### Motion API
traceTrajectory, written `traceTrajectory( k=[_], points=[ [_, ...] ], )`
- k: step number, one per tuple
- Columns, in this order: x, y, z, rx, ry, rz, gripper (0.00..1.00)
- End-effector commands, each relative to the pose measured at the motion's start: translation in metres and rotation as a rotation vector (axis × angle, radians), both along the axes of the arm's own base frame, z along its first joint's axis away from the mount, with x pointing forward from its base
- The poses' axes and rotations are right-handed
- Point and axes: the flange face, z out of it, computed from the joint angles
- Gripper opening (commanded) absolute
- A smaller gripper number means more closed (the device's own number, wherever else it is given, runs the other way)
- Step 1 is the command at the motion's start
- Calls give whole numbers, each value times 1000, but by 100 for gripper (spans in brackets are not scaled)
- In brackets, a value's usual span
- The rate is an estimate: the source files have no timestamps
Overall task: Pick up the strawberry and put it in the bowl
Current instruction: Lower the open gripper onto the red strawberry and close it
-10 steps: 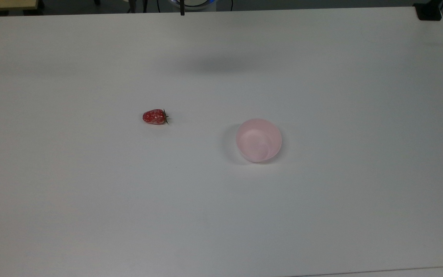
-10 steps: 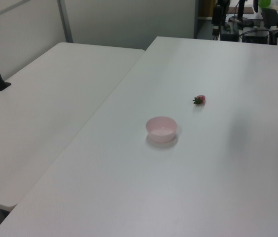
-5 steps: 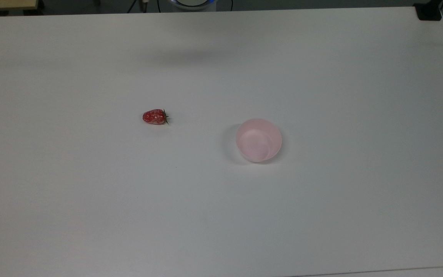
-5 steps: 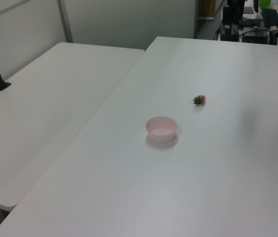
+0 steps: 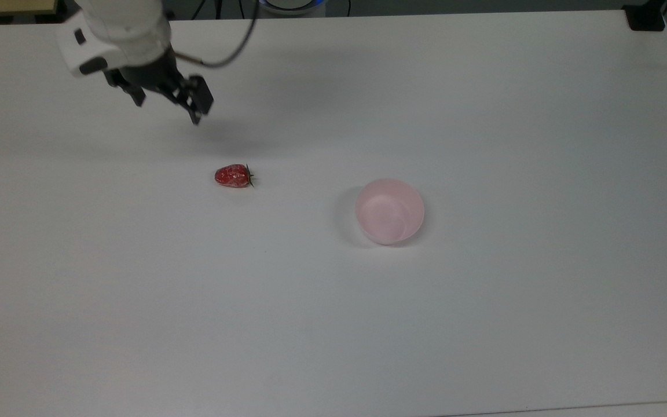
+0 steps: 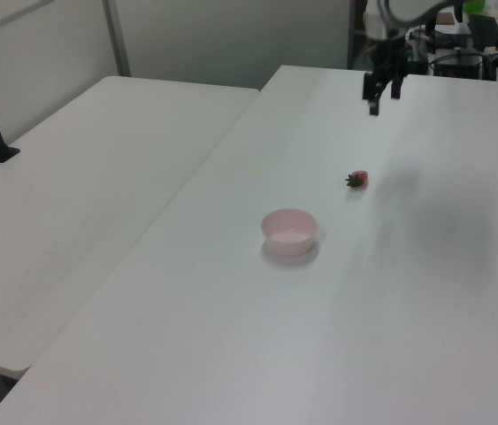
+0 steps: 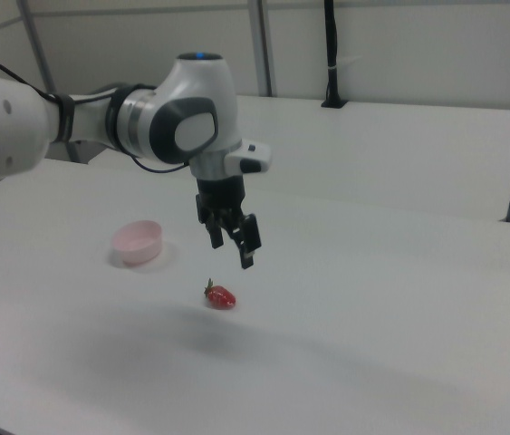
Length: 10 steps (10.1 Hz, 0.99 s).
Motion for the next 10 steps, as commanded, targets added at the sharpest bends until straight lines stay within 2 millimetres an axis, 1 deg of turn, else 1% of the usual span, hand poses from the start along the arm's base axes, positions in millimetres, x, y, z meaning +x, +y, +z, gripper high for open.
traceTrajectory(
  k=[1,2,3,4,5,6,7,8,9,10],
  points=[
    [2,19,-55,54,-21,-527,100],
    [5,27,-92,67,-22,-648,99],
    [8,40,-120,67,-37,-707,99],
    [12,41,-141,62,-29,-768,98],
    [15,45,-145,66,-44,-783,98],
    [18,52,-144,77,-59,-778,98],
    [20,51,-140,80,-68,-778,91],
    [20,52,-140,80,-68,-777,76],
    [21,59,-140,86,-68,-768,52],
    [22,74,-140,90,-65,-736,39]
  ],
)
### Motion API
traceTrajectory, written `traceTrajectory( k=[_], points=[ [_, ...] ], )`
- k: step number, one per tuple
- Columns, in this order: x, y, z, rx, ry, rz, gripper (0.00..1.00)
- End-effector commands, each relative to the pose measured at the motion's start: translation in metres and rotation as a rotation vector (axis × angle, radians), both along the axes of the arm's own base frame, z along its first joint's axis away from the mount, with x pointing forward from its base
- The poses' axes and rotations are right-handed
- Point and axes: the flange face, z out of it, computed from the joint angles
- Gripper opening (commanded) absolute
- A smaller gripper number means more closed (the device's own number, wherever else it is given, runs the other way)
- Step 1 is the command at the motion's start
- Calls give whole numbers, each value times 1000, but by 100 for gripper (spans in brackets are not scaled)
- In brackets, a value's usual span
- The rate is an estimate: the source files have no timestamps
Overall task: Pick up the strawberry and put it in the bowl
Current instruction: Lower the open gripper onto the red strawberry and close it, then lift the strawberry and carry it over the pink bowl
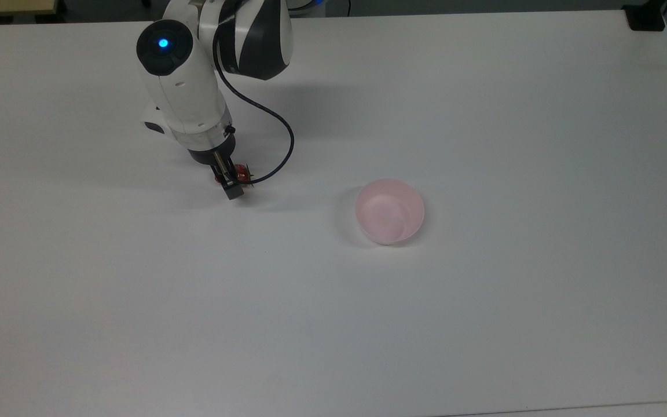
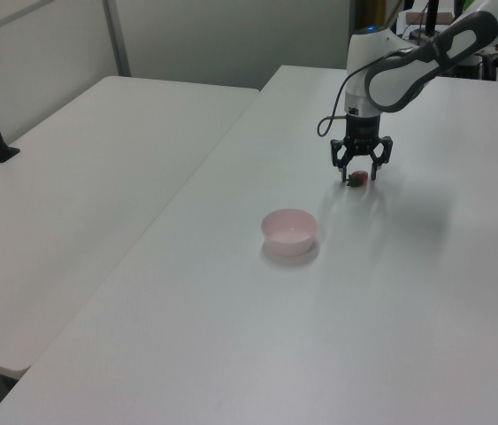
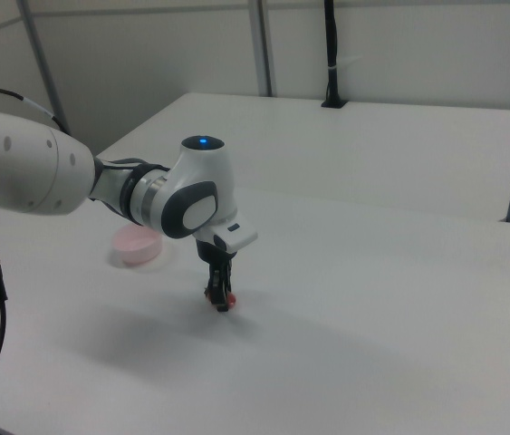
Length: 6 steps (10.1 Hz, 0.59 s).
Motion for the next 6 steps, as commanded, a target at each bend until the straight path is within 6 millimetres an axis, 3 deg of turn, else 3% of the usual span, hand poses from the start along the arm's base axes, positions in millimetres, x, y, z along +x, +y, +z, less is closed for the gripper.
traceTrajectory(
  k=[1,3,6],
  points=[
    [1,27,7,15,-22,24,35],
    [6,27,21,14,-41,35,32],
    [29,90,88,44,-89,146,33]
  ],
)
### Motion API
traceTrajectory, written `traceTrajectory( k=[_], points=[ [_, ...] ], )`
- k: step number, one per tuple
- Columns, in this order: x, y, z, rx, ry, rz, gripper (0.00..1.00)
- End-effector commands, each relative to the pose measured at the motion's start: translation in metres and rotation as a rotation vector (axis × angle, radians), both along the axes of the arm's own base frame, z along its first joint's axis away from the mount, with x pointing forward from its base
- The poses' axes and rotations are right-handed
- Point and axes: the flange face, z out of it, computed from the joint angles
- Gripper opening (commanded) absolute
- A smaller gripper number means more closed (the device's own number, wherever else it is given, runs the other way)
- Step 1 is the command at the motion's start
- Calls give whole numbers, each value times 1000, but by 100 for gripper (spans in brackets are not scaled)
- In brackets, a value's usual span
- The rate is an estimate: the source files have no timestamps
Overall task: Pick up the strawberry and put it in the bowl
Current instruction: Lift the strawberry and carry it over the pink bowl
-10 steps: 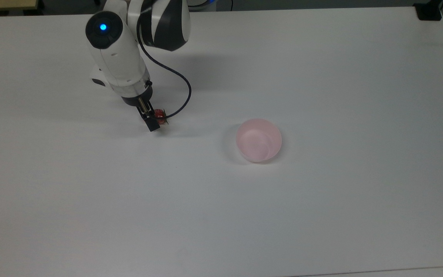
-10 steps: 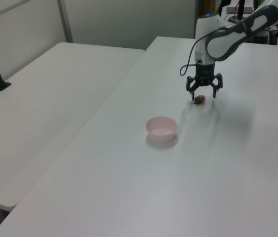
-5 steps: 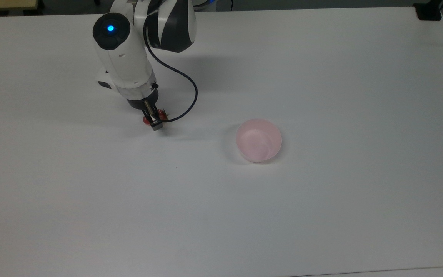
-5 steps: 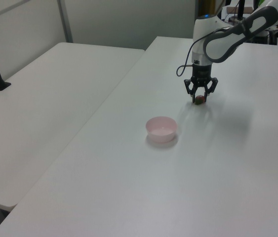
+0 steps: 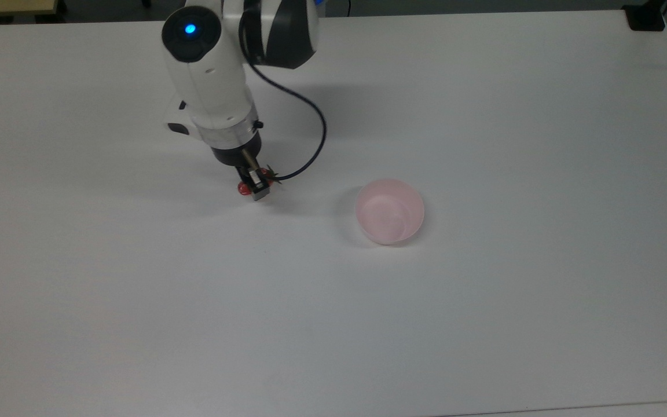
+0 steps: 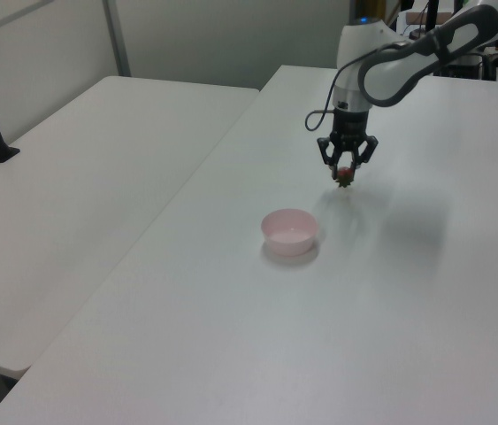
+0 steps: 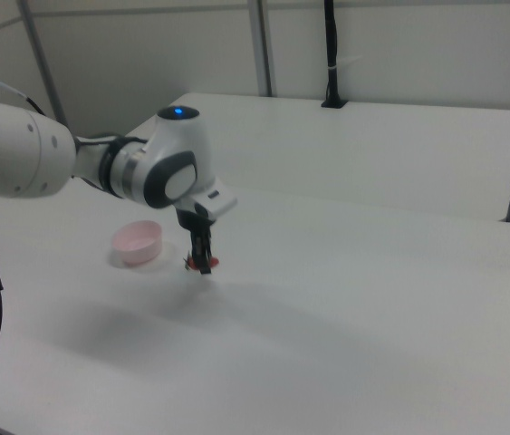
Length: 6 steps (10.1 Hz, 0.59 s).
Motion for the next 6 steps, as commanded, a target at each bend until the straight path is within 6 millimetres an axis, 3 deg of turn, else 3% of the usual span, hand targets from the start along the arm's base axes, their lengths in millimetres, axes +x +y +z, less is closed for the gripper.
traceTrajectory(
  k=[1,3,4,6],
  points=[
    [13,76,62,23,-45,114,34],
    [18,136,71,34,-70,191,34],
    [19,165,64,39,-66,230,34],
    [25,190,44,51,-47,234,44]
  ],
)
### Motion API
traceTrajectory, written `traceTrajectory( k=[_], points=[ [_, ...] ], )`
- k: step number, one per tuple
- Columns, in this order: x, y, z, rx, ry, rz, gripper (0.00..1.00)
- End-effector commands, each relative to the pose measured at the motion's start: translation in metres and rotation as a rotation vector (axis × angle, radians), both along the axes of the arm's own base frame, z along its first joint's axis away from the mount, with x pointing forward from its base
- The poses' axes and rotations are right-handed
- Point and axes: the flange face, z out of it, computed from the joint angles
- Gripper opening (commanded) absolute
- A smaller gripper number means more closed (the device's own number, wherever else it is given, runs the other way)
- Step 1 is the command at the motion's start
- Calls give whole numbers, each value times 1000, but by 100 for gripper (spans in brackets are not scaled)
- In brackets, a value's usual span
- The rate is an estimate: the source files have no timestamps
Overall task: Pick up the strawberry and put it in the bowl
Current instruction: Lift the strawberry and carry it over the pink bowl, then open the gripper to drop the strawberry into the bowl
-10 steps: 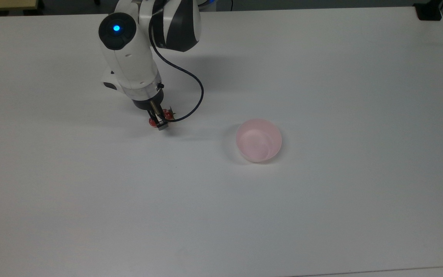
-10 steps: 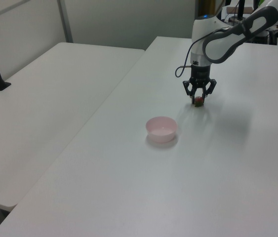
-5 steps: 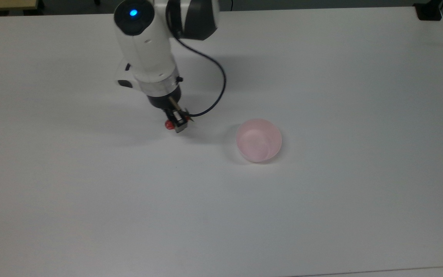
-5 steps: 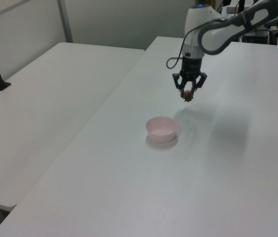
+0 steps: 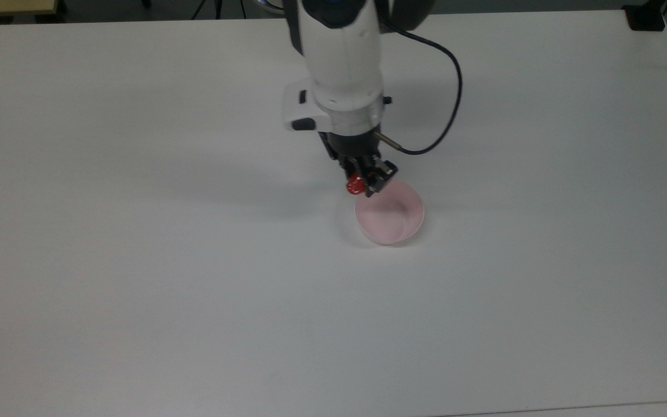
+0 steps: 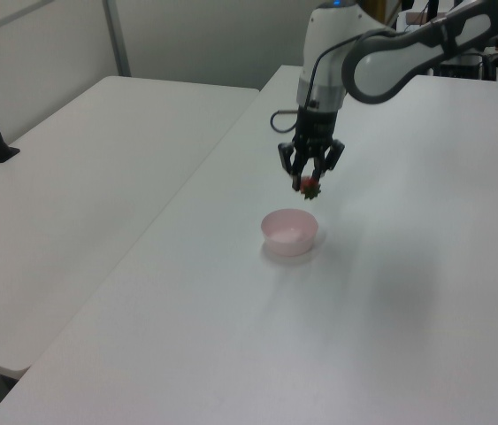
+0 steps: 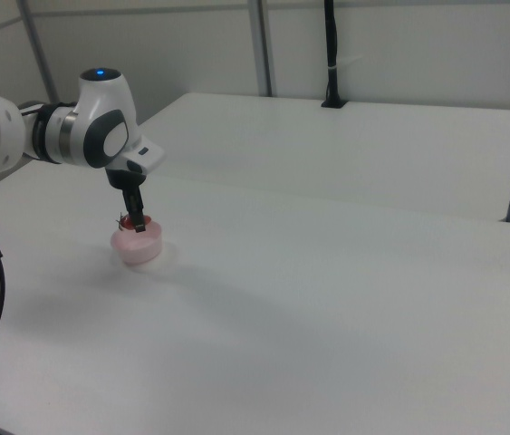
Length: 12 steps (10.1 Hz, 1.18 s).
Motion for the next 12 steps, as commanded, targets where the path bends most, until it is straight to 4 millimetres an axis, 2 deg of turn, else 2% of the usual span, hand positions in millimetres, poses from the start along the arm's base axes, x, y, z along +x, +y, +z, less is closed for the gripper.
traceTrajectory(
  k=[1,2,3,4,5,6,7,8,9,11,12],
  points=[
    [19,26,-11,20,14,-33,47],
    [29,29,-9,23,-2,-49,47],
    [29,32,-10,17,-3,-47,55],
    [29,39,-21,15,11,-45,72],
    [29,41,-23,6,10,-37,87],
    [28,44,-21,-2,5,-31,91],
    [28,38,-9,-2,-7,-41,95],
    [29,18,24,2,-49,-67,100],
    [21,-8,55,-16,-36,-79,100],
    [-5,-67,125,-57,-15,-30,100],
    [-17,-100,147,-72,4,-40,100]
  ],
)
